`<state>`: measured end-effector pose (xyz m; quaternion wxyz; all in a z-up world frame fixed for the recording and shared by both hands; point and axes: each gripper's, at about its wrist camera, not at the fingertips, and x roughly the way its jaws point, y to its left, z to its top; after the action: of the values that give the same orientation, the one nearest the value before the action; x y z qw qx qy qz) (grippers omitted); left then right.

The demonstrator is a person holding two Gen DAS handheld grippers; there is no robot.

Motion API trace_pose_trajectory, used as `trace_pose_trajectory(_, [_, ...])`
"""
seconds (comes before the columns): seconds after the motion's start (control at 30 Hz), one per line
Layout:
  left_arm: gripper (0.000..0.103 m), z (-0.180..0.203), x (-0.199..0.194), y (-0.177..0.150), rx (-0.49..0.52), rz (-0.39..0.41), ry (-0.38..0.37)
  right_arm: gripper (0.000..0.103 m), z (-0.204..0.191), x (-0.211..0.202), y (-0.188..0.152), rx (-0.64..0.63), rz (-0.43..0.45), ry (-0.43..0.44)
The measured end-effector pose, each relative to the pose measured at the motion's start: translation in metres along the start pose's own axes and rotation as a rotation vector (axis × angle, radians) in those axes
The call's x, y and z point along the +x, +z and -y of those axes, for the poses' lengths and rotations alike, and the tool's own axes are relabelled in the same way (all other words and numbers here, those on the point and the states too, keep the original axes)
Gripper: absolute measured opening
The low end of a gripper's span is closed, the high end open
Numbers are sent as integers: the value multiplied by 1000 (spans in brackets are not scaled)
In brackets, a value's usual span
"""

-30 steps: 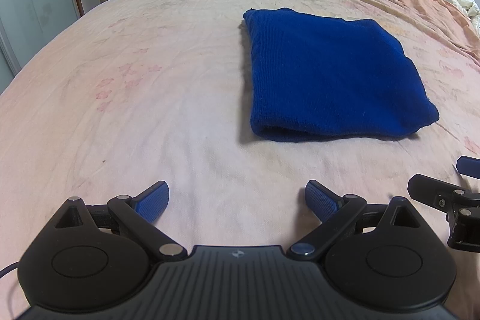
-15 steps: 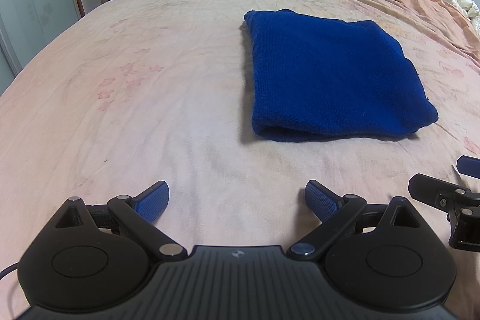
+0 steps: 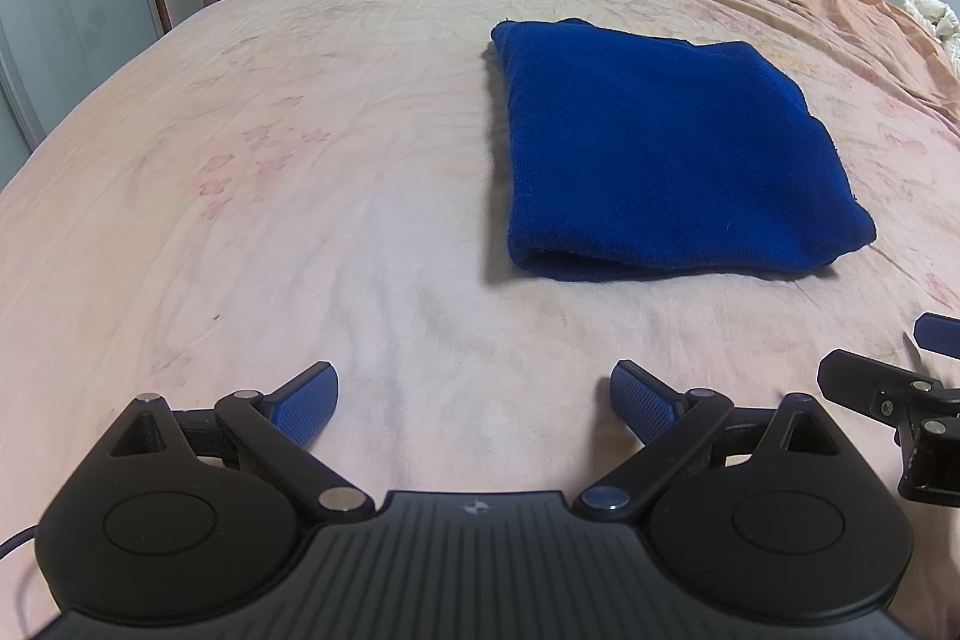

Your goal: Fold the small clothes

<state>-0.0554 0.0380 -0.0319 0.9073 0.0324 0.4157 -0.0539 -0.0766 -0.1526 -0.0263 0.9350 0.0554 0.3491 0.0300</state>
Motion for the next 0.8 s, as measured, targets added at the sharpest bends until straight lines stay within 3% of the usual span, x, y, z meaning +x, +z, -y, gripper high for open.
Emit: trace_pose_trajectory(0.8, [98, -3, -2, 4, 9, -6, -13, 99, 0, 3, 4, -16, -15, 30])
